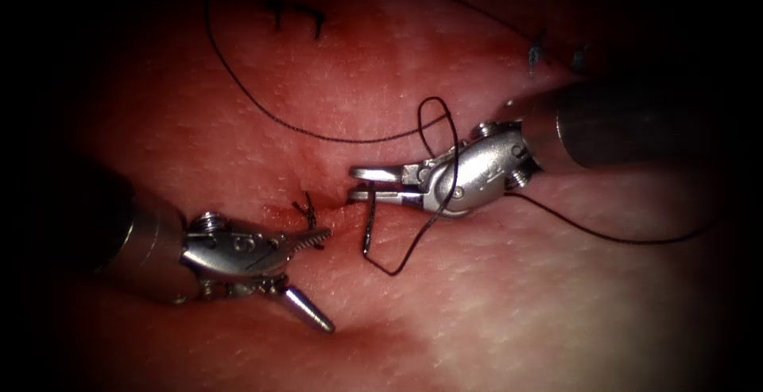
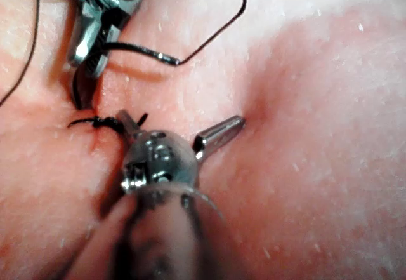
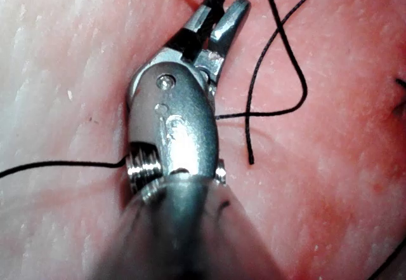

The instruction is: Wound Closure

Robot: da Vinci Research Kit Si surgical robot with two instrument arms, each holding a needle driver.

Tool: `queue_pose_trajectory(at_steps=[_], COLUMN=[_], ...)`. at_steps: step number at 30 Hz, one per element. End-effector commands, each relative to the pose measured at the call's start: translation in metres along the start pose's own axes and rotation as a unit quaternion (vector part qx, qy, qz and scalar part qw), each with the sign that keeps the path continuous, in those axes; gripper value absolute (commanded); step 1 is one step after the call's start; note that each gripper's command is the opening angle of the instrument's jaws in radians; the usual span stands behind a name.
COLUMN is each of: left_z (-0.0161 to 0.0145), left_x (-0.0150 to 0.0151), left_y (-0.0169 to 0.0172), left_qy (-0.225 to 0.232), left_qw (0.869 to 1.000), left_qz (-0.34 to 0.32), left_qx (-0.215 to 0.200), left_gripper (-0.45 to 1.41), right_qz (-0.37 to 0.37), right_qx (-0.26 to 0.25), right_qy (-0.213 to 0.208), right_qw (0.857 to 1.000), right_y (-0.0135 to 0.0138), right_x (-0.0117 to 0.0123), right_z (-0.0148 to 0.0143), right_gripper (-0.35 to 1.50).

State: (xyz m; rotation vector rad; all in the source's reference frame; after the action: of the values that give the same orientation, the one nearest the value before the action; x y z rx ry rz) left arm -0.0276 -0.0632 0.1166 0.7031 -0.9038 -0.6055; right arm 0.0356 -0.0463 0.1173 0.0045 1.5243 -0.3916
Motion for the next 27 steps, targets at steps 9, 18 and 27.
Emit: queue_pose_trajectory(at_steps=[9, 18, 27], left_z=[0.0008, 0.0008, 0.0007], left_x=[0.0008, 0.0007, 0.0009], left_y=[-0.0004, -0.0004, -0.0005], left_qy=[0.000, 0.000, 0.001], left_qw=[1.000, 1.000, 1.000], left_qz=[-0.001, -0.001, -0.001], left_qx=[0.001, 0.001, 0.002], left_gripper=[1.01, 1.01, 1.01], right_qz=[-0.006, 0.063, 0.117], right_qx=[0.006, 0.010, 0.030], right_qy=[0.000, -0.004, -0.015], right_qw=[1.000, 0.998, 0.993], right_y=[-0.0011, -0.0032, -0.0061], right_x=[-0.0010, -0.0020, -0.0032], right_z=[0.0012, 0.0022, 0.0023], right_gripper=[-0.35, -0.35, -0.35])
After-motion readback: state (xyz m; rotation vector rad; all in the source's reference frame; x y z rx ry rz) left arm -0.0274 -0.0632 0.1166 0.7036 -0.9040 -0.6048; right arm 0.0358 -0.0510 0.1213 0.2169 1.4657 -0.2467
